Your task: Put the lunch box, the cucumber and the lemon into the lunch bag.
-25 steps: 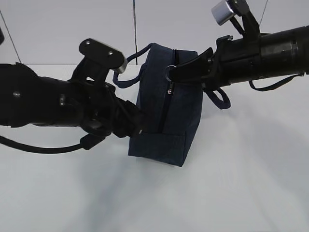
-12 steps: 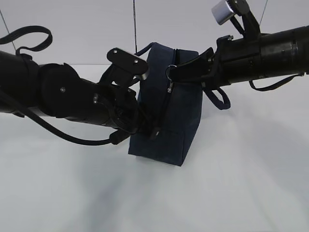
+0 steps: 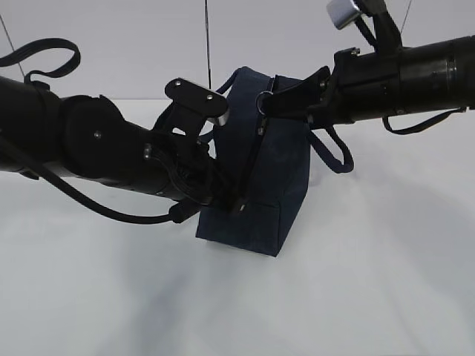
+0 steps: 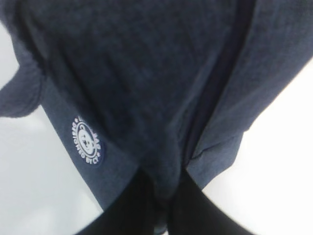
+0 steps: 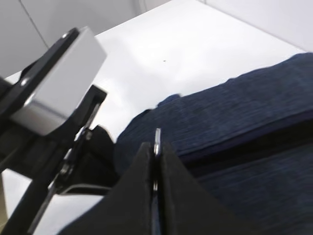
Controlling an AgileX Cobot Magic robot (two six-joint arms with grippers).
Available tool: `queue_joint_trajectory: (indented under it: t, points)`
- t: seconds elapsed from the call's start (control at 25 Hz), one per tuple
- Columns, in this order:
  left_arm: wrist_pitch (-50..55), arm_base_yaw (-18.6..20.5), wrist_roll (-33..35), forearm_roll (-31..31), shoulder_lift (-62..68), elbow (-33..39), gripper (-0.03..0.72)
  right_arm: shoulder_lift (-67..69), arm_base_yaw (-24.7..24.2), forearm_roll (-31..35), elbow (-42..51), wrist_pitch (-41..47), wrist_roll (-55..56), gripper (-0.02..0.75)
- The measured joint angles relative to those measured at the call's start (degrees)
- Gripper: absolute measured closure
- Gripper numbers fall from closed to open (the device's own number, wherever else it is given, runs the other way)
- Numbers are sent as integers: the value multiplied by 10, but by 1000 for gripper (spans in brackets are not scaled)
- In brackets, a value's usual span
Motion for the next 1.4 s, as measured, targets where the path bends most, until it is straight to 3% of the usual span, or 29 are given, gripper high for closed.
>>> queue_joint_trajectory:
  t: [0.92,1.4]
  points:
    - [171,0,0,25,-76,1,688,86,1,-4,-133,-120,1,737]
    - [189,0,0,37,-162,83,689,203,1,0,-210,-150,-6,737]
